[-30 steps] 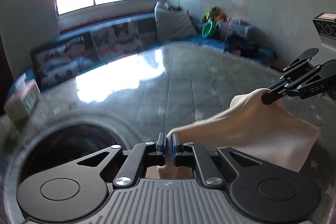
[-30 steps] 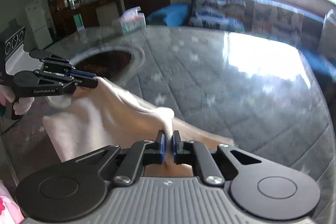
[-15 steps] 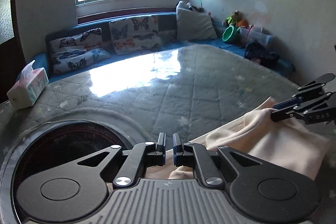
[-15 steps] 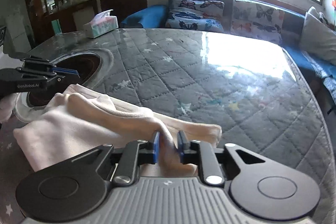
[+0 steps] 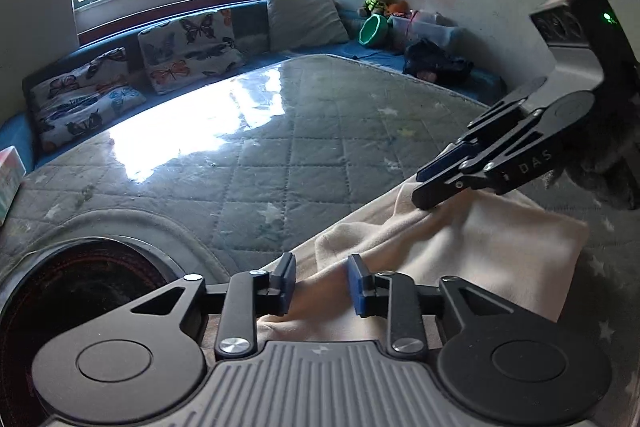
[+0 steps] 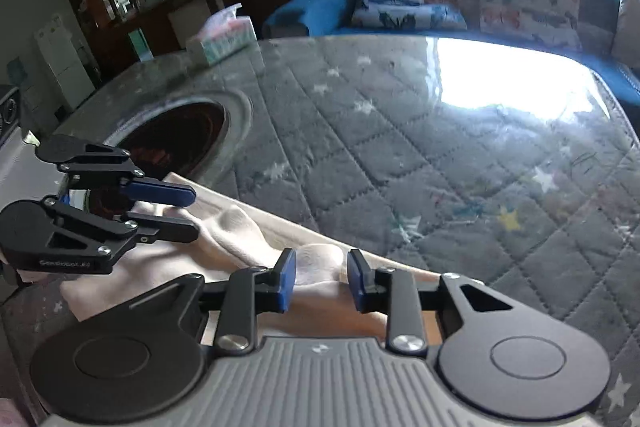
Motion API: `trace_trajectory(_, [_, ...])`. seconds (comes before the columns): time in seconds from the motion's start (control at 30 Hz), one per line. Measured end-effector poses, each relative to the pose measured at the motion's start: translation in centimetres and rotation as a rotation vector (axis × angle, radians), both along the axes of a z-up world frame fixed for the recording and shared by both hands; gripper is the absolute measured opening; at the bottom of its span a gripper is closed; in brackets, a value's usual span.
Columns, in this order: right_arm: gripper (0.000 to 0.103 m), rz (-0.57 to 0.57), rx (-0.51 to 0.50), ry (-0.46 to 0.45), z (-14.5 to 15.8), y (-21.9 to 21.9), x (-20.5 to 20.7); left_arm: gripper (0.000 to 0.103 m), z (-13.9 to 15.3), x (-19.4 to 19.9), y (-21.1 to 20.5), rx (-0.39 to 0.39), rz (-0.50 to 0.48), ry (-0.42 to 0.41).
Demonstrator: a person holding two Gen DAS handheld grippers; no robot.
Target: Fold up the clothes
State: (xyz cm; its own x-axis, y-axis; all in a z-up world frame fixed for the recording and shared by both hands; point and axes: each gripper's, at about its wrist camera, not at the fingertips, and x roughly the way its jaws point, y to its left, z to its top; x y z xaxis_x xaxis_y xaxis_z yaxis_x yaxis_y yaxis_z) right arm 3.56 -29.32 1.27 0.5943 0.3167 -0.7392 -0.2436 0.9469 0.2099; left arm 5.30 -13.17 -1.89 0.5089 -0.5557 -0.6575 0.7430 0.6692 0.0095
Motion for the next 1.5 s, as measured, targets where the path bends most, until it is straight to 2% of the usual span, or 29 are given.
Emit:
trace_trajectory(0.03, [0.023, 0.006, 0.006, 0.012, -0.2, 0.1, 0.2, 0.013, -0.1, 0.0, 0.0, 0.001, -0.008, 0.0])
trace_trajectory(0.1, [0.011, 0.015, 0.011, 0.019, -0.3, 0.2, 0.3, 0.008, 0.1, -0.1, 0.0, -0.003, -0.002, -0.019])
trace_trajectory(0.2, [0.005, 0.011, -0.02, -0.038, 0.3, 0.6, -0.1, 0.004, 0.7, -0.2, 0.3, -0.02, 0.023, -0.061])
trace_trajectory(0.3, [0.005, -0.007, -0.042, -0.15, 1.5, 1.0, -0.7, 0.004, 1.3, -0.3, 0.3, -0.039, 0.051, -0.079])
trace_trajectory(0.37, [0.005, -0.03, -0.053, -0.19, 1.5, 1.3, -0.6, 0.004, 1.6, -0.2, 0.0, -0.065, 0.046, -0.053])
trace_trajectory(0.53, [0.006, -0.051, -0.074, -0.146, -0.5, 1.6, 0.9, 0.004, 1.8, -0.6, -1.7, -0.119, -0.007, 0.022])
trace_trajectory(0.6, [0.008, -0.057, -0.071, -0.131, -1.1, 1.4, 1.2, 0.005, 1.3, -0.5, -2.7, -0.1, -0.017, 0.027])
trace_trajectory(0.73, [0.012, -0.073, -0.06, -0.14, -0.7, 1.1, 1.0, 0.005, -0.3, 1.6, -3.3, -0.071, 0.043, 0.084])
trace_trajectory(0.83, [0.013, -0.053, -0.055, -0.158, 0.4, 1.1, -0.1, 0.005, -0.7, 2.5, -3.0, -0.089, 0.062, 0.116])
trace_trajectory(0.93, [0.012, -0.019, -0.052, -0.159, 0.5, 1.4, -1.1, 0.005, -0.8, 2.7, -3.1, -0.084, 0.064, 0.106])
trace_trajectory(1.3, [0.012, -0.091, -0.085, -0.165, -0.1, 0.3, -3.3, 0.006, -1.1, 2.7, -3.6, -0.066, 0.07, 0.093])
trace_trajectory(1.43, [0.012, -0.101, -0.133, -0.135, -0.9, -0.2, -4.2, 0.006, -1.1, 2.8, -3.7, -0.064, 0.075, 0.096])
trace_trajectory(1.5, [0.012, -0.115, -0.124, -0.132, -1.0, -0.8, -4.7, 0.006, -1.1, 2.8, -3.6, -0.064, 0.077, 0.097])
